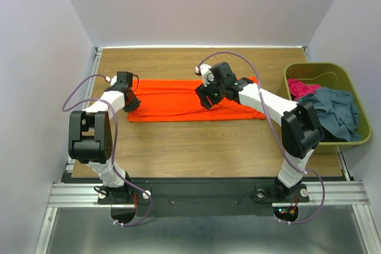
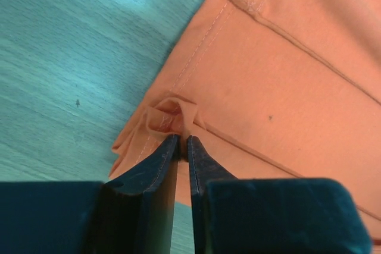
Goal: Fold and stack the t-shirts
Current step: Fold the tshirt
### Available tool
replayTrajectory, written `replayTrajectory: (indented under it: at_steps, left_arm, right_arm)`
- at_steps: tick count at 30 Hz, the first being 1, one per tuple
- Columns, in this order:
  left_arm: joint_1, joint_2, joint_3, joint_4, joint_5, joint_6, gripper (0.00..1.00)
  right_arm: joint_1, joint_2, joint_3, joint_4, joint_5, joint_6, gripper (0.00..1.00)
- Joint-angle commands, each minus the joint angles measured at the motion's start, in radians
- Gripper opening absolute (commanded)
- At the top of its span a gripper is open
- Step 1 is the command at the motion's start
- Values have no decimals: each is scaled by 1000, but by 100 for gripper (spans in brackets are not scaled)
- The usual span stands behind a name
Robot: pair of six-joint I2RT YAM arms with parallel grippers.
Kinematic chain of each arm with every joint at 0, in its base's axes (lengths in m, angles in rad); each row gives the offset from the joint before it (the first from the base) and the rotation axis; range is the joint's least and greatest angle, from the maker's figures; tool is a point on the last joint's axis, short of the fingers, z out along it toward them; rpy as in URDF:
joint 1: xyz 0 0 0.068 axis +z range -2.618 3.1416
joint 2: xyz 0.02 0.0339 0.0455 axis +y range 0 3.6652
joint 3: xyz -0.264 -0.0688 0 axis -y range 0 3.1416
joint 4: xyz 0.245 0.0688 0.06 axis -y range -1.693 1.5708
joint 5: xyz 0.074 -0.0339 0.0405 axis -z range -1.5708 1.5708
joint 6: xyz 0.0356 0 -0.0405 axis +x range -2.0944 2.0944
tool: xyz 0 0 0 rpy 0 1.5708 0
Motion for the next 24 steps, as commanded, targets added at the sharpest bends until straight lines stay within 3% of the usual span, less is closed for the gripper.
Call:
replayTrajectory:
  at_steps: [1, 6, 24]
  left_arm:
    - [-2, -25, 64, -25, -34, 13, 22]
    - [0, 4, 101, -32, -23, 13, 11]
    - [29, 61, 138, -34, 22, 4, 10]
  right_arm:
    - [49, 51, 75, 50, -23, -59, 70]
    - [84, 114, 135, 55, -22, -91, 68]
    - [181, 308, 291, 63, 47, -219, 62]
